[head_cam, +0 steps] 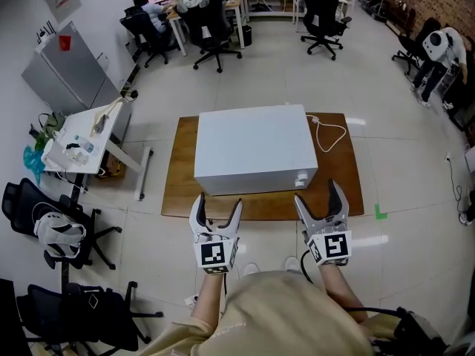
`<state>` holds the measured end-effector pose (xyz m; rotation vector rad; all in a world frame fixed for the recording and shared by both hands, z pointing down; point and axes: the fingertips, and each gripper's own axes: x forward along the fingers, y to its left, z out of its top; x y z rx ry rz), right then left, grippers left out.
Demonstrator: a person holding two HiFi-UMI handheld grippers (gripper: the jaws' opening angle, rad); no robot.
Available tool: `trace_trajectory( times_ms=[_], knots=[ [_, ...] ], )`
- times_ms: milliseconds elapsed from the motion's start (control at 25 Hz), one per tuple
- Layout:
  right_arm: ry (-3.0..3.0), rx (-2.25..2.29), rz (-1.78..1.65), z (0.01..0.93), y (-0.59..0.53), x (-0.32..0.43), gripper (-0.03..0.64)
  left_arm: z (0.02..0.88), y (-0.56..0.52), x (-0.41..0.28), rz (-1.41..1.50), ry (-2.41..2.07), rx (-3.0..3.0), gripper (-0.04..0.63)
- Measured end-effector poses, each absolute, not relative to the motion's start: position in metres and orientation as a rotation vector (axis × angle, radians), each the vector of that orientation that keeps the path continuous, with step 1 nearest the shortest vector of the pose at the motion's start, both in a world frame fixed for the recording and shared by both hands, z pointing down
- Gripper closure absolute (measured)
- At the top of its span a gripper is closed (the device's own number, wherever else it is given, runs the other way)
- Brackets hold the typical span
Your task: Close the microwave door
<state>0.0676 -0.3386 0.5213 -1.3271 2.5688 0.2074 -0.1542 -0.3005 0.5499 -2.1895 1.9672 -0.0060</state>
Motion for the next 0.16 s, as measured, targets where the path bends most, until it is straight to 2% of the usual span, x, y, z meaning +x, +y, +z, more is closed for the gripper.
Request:
trace_trajectory(
  times_ms=[160],
  knots=[
    [2.583, -1.359, 0.201, 0.512, -0.362, 0.072, 0.224, 0.53, -0.32, -0.157, 0.011, 2.026, -2.192, 0.196]
  ],
)
